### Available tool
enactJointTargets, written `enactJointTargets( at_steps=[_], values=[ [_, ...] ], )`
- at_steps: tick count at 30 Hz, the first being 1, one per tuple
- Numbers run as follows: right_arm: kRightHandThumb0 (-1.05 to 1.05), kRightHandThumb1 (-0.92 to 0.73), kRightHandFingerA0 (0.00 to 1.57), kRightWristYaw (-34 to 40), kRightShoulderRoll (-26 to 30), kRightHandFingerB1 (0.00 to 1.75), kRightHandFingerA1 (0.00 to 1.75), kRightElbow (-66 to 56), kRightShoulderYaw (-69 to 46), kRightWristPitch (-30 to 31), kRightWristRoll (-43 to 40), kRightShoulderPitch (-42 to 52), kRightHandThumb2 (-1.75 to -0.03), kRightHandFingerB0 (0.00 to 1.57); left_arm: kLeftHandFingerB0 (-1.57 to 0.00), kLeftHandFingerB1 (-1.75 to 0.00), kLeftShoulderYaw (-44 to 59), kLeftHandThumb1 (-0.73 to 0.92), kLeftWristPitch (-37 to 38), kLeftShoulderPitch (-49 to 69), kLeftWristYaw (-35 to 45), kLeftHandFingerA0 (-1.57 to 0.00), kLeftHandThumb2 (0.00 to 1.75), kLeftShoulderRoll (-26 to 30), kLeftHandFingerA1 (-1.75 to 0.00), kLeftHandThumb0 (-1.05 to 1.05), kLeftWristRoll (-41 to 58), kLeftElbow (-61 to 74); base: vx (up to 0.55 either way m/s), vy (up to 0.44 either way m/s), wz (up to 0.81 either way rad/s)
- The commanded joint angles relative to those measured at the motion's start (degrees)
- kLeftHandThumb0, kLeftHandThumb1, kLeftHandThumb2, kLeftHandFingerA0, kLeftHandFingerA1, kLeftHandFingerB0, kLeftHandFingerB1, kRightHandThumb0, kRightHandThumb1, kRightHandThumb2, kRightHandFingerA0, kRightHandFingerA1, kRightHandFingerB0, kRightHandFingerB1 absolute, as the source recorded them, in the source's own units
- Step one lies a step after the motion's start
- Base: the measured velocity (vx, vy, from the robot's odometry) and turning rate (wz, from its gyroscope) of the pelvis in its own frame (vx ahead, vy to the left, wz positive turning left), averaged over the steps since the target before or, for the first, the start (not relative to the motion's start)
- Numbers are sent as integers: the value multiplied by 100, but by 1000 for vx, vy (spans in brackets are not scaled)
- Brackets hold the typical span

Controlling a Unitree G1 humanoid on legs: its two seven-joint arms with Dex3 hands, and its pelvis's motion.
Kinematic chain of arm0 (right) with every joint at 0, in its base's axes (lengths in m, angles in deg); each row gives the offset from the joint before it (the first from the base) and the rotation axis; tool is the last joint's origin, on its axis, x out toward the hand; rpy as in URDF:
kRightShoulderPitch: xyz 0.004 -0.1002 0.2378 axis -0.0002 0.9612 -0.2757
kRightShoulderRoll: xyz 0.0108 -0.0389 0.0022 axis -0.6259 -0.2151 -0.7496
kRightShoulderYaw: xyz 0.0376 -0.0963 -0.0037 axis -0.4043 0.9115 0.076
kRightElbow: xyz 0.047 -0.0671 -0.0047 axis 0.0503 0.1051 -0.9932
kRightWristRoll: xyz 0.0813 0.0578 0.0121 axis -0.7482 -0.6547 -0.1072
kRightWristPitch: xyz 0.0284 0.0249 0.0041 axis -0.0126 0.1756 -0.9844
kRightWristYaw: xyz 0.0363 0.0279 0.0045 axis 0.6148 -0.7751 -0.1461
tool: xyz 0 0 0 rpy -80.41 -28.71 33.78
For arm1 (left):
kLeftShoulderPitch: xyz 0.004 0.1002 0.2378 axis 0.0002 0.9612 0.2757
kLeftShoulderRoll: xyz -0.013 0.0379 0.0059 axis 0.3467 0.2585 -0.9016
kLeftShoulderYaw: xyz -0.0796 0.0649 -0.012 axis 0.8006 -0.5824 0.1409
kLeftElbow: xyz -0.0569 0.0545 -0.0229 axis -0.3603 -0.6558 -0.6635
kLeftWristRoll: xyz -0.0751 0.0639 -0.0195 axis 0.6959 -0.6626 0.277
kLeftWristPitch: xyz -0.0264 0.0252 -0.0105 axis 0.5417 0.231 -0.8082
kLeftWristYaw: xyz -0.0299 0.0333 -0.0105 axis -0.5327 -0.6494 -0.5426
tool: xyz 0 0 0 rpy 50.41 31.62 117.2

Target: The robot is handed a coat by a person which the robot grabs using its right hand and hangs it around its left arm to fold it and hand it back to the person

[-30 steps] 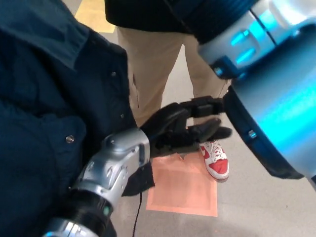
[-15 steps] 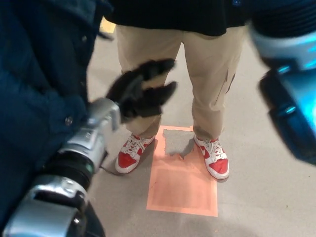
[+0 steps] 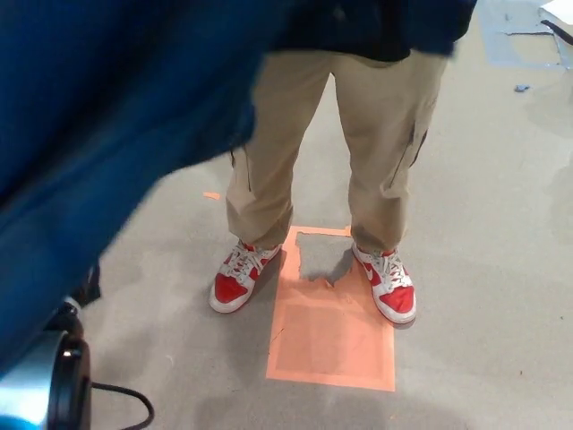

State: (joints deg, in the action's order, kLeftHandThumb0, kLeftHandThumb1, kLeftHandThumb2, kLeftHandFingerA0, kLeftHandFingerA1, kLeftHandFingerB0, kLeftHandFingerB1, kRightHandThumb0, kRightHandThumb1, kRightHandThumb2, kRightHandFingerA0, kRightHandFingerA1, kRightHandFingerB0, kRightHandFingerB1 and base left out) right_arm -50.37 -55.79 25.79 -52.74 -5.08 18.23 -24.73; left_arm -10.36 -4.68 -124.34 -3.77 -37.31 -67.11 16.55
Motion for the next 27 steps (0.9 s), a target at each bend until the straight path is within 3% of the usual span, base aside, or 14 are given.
enactJointTargets(
  at_steps=[1,7,12,15,16,17,18,19,20,21,22,23,24,27],
  values=[
    [-39,-84,110,-227,604,55,50,20,-780,-75,-693,2262,-66,114,0,-47,98,49,579,36,-77,0,106,414,-47,-36,-222,-160,0,0,0],
    [-31,-87,109,-183,1,65,57,-738,-555,138,-721,4518,-67,111,0,-47,209,49,565,98,-95,0,105,467,-47,-36,-129,-150,0,0,0],
    [-29,-84,105,-405,10,63,56,-292,249,5,-312,5893,-65,107,0,-47,322,48,565,135,21,0,104,517,-47,-36,-22,-133,0,0,0],
    [-51,-82,87,-749,75,51,48,210,1263,-555,19,6596,-64,89,0,-48,406,49,515,130,86,0,105,593,-47,-36,49,-57,0,0,0],
    [-61,-80,71,-755,182,45,45,290,1604,-693,291,6690,-65,68,0,-48,416,50,508,126,103,0,105,608,-48,-36,54,-32,0,0,0],
    [-63,-70,62,-721,316,56,61,450,1975,-945,622,6742,-105,55,0,-48,422,51,507,118,107,0,106,626,-48,-36,47,-28,0,0,0],
    [-68,-81,63,-679,400,42,44,589,2201,-1148,789,6782,-65,61,0,-48,418,51,514,124,113,0,106,628,-48,-36,35,-9,0,0,0],
    [-72,-68,46,-636,471,51,54,680,2430,-1207,976,6858,-104,42,0,-48,414,52,520,136,117,0,106,622,-47,-36,26,29,0,0,0],
    [-80,-70,35,-583,583,43,50,671,2680,-1109,1248,6931,-103,24,0,-47,420,53,500,136,108,0,107,623,-47,-35,26,60,0,0,0],
    [-80,-70,35,-532,694,43,50,661,2872,-1068,1434,6961,-103,24,0,-47,430,53,475,132,102,0,107,628,-47,-35,26,78,0,0,0],
    [-77,-82,32,-570,838,30,33,585,3059,-996,1614,6949,-65,27,0,-47,442,53,469,124,106,0,107,635,-47,-35,25,84,0,0,0],
    [-37,-45,0,-681,1027,47,48,487,3239,-982,1764,6963,-103,0,0,-47,447,53,466,125,120,0,107,658,-47,-35,15,105,0,0,0],
    [-82,-64,0,-833,1194,26,24,357,3357,-840,1812,7015,-99,10,0,-47,441,53,472,132,120,0,107,689,-47,-35,-14,122,0,0,0],
    [-88,-60,0,-1095,1453,7,4,237,3344,-594,1397,7093,-92,2,0,-47,475,50,446,122,189,0,105,811,-47,-36,-4,201,0,0,0]
  ],
)
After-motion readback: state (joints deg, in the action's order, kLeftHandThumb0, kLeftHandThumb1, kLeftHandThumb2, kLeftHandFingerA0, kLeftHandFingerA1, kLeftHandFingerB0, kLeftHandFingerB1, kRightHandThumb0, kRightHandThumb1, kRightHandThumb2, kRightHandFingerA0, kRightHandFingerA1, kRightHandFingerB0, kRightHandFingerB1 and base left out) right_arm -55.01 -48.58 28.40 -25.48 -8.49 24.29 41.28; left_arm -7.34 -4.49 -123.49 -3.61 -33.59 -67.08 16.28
